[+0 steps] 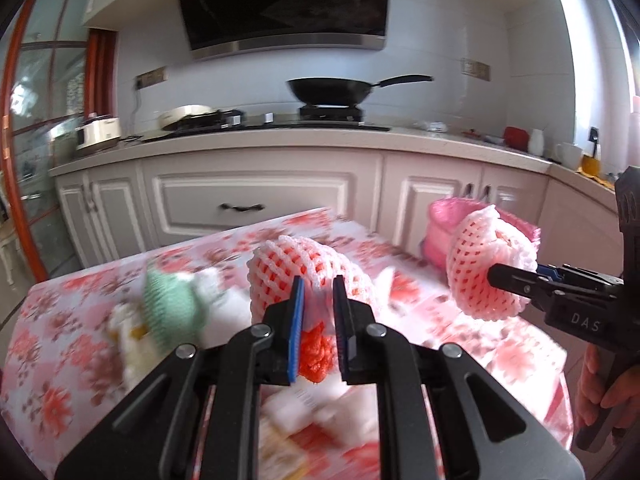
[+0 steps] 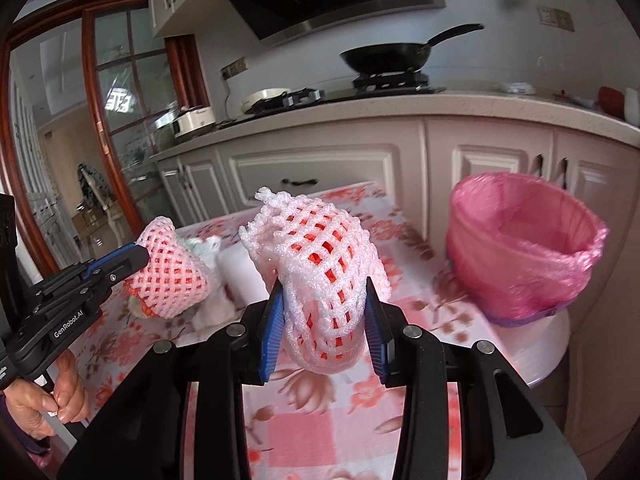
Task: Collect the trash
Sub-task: 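Carry both pink foam nets over the pink bin and open both tools, then move both tools back over the table, then grasp the yellow sponge with the left tool while the right tool grasps white tissue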
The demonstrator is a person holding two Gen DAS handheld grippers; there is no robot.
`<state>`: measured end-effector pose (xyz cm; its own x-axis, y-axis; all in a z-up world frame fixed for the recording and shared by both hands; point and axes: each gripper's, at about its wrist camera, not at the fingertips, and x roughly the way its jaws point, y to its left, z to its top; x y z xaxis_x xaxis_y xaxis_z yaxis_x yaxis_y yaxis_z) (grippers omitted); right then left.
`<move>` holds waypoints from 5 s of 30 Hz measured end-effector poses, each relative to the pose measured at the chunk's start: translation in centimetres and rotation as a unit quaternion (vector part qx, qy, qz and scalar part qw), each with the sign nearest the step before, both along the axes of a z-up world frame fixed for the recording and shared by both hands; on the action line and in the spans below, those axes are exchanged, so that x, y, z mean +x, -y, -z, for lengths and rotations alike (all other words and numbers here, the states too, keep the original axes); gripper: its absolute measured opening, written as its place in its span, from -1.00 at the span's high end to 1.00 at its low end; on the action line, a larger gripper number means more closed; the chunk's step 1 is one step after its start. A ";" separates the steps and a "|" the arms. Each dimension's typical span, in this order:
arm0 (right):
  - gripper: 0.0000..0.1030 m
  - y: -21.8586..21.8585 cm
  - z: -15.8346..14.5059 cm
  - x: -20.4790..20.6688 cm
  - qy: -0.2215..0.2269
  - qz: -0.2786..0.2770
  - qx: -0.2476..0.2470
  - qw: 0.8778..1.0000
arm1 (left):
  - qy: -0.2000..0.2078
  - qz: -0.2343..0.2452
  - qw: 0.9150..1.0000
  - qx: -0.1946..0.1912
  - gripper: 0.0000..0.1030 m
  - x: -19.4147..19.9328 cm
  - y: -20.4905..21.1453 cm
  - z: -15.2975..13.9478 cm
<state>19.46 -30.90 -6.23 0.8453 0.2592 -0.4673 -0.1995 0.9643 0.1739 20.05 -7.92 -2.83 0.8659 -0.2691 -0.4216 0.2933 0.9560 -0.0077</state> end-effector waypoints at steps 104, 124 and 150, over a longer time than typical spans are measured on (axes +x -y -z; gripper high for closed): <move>-0.64 -12.6 8.6 1.3 -0.117 -0.090 -0.105 0.983 | -0.098 -0.167 0.973 0.123 -0.91 -6.1 -10.0 9.3; 0.41 -7.3 8.0 0.5 -0.106 -0.079 -0.069 0.989 | -0.148 -0.113 0.978 0.089 -0.66 -2.0 -4.0 10.1; 0.41 -4.5 8.2 -0.6 -0.097 -0.072 -0.026 0.992 | -0.123 -0.109 0.983 0.087 -0.33 -3.8 -2.7 10.5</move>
